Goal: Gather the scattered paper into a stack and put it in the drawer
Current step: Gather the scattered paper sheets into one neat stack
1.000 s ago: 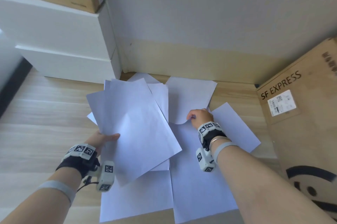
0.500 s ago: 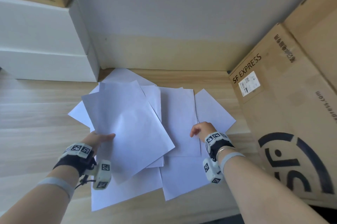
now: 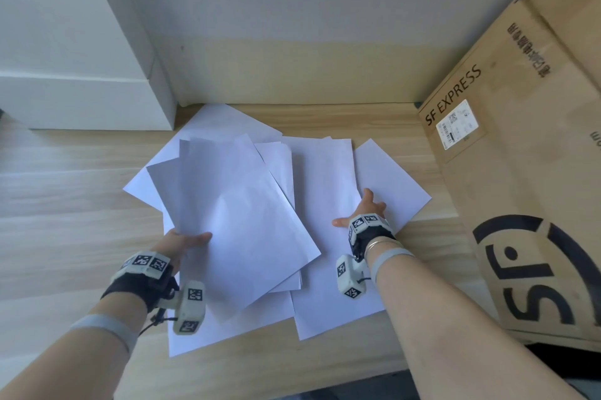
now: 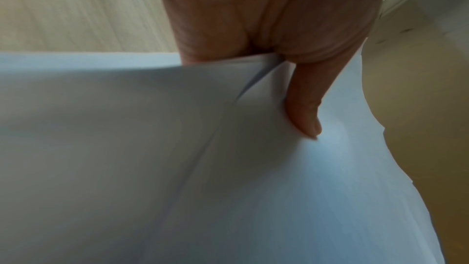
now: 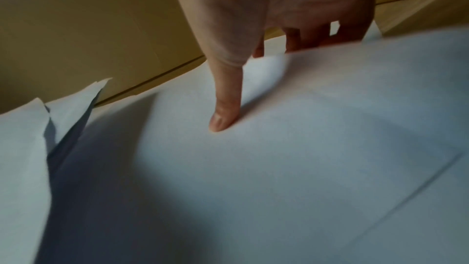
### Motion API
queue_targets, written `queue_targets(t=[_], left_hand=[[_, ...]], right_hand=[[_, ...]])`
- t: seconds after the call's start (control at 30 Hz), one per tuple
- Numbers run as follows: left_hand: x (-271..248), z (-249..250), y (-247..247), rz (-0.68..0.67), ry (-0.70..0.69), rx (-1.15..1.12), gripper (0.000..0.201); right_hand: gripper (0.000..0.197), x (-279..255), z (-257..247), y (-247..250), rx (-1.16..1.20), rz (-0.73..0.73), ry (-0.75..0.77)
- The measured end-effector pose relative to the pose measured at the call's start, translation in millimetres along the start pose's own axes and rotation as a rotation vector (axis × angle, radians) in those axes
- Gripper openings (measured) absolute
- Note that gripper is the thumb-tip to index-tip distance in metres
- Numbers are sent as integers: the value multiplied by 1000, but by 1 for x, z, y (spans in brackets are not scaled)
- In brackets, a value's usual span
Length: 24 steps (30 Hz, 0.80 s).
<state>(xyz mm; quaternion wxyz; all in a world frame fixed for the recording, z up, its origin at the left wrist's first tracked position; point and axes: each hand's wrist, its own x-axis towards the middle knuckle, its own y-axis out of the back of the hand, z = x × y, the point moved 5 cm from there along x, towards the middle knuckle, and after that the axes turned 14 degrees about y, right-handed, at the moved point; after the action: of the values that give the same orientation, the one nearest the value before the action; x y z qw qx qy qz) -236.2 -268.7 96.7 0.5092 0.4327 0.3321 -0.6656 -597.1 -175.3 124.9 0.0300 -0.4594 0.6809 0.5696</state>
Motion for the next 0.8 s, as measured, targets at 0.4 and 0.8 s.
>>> queue_targets(t=[0.4,0.8], left_hand=[[2,1,-6,-27,-14,-14,15],[8,3,-9,-33,-47,28,11]], right_hand=[[41,18,-14,24,-126,39,167],[52,39,0,13,-86,25,181]])
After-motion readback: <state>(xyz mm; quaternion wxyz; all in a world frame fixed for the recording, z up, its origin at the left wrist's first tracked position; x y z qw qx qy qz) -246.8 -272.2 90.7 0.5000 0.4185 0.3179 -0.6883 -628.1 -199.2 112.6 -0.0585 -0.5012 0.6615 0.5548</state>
